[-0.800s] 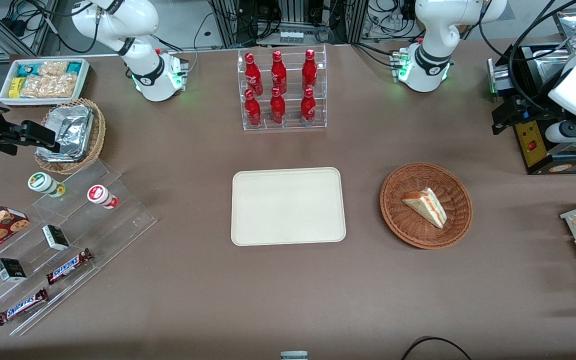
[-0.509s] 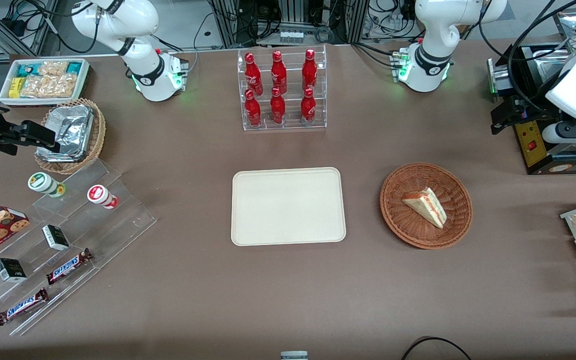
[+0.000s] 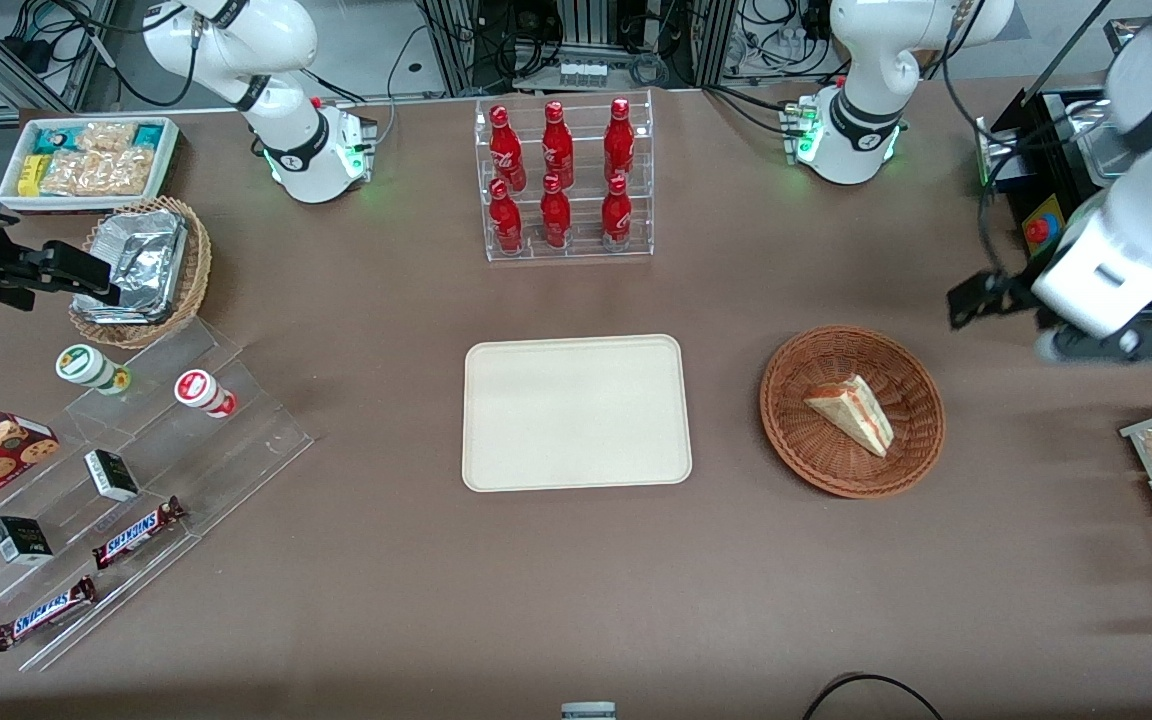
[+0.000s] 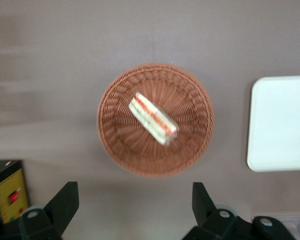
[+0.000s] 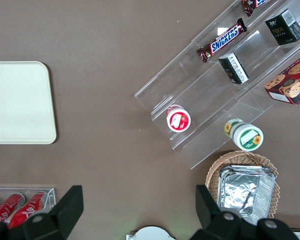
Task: Place sandwich from basket to tray
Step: 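Move the left gripper over the sandwich in the wicker basket, then lower the left gripper and grasp the wrapped sandwich upright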
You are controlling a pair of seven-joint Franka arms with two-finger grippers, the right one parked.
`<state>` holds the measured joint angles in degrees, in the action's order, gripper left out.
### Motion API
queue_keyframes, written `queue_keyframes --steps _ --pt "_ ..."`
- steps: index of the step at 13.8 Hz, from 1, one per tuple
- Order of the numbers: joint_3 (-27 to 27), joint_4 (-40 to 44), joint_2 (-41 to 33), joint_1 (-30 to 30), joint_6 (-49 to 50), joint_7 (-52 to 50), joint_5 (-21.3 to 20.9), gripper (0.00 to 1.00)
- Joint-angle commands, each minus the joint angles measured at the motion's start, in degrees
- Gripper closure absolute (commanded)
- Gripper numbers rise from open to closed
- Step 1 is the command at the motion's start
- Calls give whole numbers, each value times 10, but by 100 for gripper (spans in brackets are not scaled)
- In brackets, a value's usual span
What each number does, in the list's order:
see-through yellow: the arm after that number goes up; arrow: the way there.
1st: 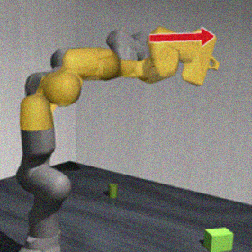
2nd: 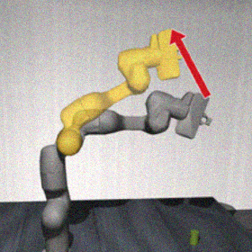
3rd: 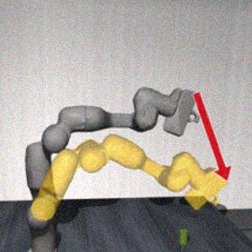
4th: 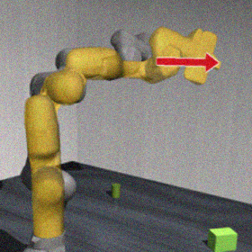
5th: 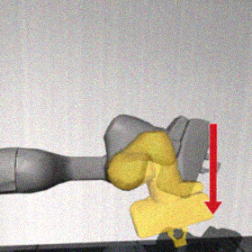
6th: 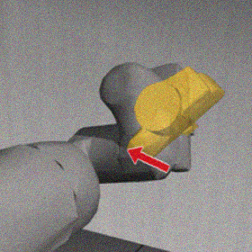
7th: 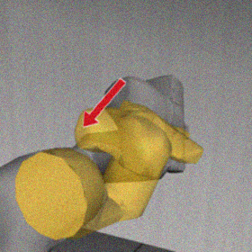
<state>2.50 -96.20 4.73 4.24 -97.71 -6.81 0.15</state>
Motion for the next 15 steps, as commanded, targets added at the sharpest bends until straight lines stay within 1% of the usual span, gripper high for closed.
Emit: queue_keyframes --steps 1,3,6,7,9,10,13,15 --pt "0 -92 -13 6 -102 -69 -4 0" --pt "2 -166 -16 13 -198 -149 -4 0" --pt "3 -285 -24 36 -348 -319 -6 0" --pt "4 -306 -24 38 -388 -364 -6 0" --pt "4 -320 -14 52 -419 -451 -6 0" --pt "4 -325 -5 56 -420 -470 -6 0" --pt "4 -333 30 57 -441 -509 -6 0" --pt "3 -334 50 57 -444 -509 -7 0"
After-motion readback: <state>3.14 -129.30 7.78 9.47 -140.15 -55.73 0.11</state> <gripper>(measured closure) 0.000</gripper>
